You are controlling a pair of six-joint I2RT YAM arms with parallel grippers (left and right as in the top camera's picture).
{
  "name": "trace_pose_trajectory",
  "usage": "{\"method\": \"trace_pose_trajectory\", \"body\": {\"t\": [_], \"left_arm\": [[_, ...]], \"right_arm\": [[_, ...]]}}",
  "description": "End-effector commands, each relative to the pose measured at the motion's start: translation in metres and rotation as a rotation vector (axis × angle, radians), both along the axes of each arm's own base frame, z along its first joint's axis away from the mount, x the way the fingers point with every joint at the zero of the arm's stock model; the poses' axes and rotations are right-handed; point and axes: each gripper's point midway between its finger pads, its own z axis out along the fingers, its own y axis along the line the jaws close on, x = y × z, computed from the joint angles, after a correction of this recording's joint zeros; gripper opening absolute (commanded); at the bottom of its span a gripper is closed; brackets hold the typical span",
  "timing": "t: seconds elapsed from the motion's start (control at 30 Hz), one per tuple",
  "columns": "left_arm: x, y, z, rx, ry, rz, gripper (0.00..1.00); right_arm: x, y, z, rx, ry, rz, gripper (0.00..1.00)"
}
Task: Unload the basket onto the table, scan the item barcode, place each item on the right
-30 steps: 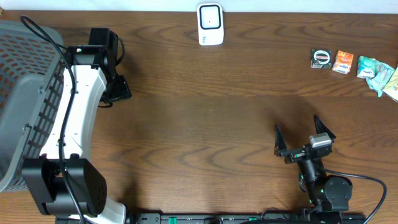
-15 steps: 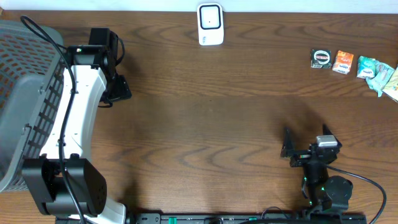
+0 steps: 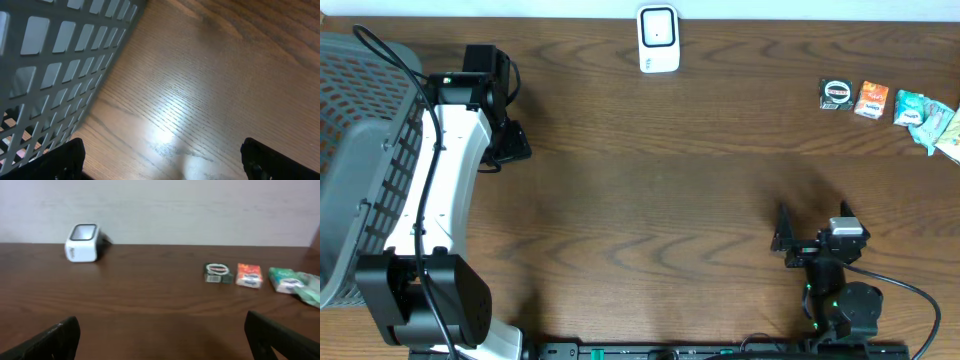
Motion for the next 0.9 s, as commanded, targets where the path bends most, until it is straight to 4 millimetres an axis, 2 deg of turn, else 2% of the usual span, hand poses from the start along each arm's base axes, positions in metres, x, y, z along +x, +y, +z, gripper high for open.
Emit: {"method": "trace_pose_trajectory", "body": {"t": [0.0, 0.87], "left_arm": [[0.001, 0.0004, 0.0036, 0.001, -0.014, 0.016, 0.97], [0.001, 0.0004, 0.0036, 0.001, -0.014, 0.016, 0.98]], "right_arm": [[-0.0007, 0.0059, -0.001, -0.017, 0.001, 0.02, 0.99], [-0.0004, 0.0026, -0.0004, -0.046, -0.003, 0.01, 0.99]]}}
